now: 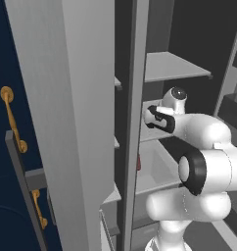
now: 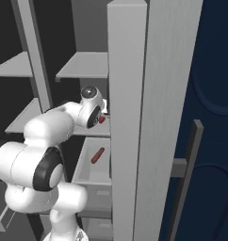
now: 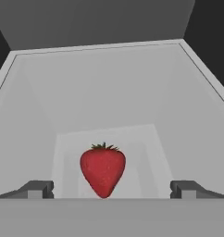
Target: Take the strawberry from the fridge and place it on top of the pancake, located on the dining counter.
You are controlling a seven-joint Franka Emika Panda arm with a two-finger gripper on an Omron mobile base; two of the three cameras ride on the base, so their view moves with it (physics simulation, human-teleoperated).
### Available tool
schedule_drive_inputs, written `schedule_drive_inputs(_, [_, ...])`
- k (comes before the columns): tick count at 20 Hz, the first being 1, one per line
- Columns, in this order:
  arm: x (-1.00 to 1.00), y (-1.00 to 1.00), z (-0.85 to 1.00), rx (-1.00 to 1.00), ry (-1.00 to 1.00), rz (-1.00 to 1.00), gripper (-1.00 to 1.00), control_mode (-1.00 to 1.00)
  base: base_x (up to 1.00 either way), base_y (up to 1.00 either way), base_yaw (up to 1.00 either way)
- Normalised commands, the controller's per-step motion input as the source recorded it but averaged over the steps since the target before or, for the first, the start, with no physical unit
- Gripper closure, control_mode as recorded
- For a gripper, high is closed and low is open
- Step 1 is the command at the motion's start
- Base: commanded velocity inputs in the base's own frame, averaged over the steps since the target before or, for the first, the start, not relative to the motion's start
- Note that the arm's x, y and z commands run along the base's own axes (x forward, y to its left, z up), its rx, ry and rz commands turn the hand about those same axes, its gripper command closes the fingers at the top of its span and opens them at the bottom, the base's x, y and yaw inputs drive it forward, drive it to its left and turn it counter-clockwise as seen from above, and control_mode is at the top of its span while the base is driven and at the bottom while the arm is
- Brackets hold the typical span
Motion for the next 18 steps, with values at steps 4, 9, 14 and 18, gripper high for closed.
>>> schedule_drive_inputs(4, [0.39, 0.00, -0.09, 0.01, 0.00, 0.02, -1.00, -1.00, 0.00, 0.00, 0.00])
schedule_drive_inputs(9, [0.10, 0.00, -0.08, 0.00, 0.00, 0.00, -1.00, -1.00, 0.00, 0.00, 0.00])
schedule_drive_inputs(14, [-0.01, 0.16, -0.11, 0.00, 0.01, 0.00, -1.00, -1.00, 0.00, 0.00, 0.00])
schedule_drive_inputs(18, [0.00, 0.03, -0.20, 0.00, 0.06, 0.00, -1.00, -1.00, 0.00, 0.00, 0.00])
